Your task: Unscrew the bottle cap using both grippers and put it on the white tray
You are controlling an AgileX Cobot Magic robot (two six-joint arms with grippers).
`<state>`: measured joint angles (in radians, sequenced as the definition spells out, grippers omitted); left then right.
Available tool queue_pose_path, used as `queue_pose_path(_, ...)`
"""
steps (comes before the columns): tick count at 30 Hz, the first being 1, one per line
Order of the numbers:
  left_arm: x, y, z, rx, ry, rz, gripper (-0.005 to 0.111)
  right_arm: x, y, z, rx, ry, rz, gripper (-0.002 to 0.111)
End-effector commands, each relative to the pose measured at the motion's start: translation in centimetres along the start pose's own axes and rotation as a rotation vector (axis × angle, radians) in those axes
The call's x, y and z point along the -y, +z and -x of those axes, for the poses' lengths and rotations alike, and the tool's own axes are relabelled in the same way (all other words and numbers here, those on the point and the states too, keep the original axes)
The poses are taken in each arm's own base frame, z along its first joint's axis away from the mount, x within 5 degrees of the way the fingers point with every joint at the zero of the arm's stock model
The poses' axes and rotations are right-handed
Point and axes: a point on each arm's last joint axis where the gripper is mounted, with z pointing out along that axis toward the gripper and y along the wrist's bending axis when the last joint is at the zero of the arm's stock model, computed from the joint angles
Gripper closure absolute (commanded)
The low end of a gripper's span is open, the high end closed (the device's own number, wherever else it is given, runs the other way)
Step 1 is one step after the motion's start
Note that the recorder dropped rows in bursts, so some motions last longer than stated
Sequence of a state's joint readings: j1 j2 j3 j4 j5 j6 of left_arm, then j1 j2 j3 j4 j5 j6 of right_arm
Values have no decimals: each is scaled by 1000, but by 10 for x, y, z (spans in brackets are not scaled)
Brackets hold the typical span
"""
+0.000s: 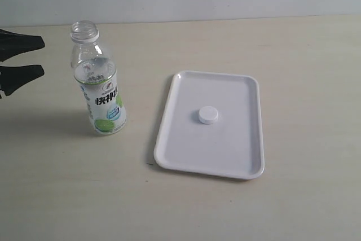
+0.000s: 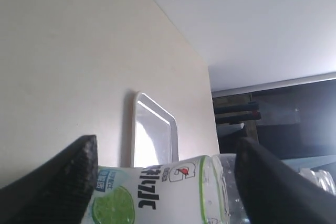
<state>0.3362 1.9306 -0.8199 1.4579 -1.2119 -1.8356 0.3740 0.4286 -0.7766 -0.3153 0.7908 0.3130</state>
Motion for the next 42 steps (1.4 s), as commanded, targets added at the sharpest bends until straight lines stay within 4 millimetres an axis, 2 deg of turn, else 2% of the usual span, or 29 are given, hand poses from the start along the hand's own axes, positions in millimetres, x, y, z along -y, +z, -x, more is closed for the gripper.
queue_pose_path(1, 5, -1, 2, 7, 6, -14, 37, 0, 0, -1, 10, 1, -3, 108)
queue_pose_path(5, 6, -1, 8, 75, -20, -33, 38, 0, 0, -1, 8, 8, 4, 108)
queue_pose_path(7, 7, -1, 11, 104, -32, -41, 45, 0, 0, -1, 7, 7, 2, 108)
queue_pose_path(9, 7, -1, 11, 106, -33, -42, 64, 0, 0, -1, 6, 9, 4, 108)
queue_pose_path(12, 7, -1, 9, 84, -50, -37, 107, 0, 0, -1, 7, 6, 1, 108)
queue_pose_path(16, 5, -1, 2, 1, -29, -12, 107, 0, 1, -2, 3, 2, 0, 108)
queue_pose_path(20, 8, -6, -16, -168, 81, 38, 107, 1, 12, -15, -37, -37, -28, 108)
queue_pose_path(23, 18, -11, -27, -57, -17, 6, 107, -3, 23, -29, -36, 15, -3, 108)
queue_pose_path(28, 60, -28, -41, 55, 196, -35, 107, -6, 26, -42, -120, 174, 16, 108)
queue_pose_path(34, 100, -45, -45, 215, 279, -101, 107, -6, 26, -42, -123, 188, 23, 108)
queue_pose_path(37, 113, -50, -48, 229, 312, -117, 107, -6, 26, -42, -123, 188, 23, 108)
queue_pose_path(42, 120, -53, -50, 236, 347, -123, 107, -6, 26, -42, -122, 186, 22, 108)
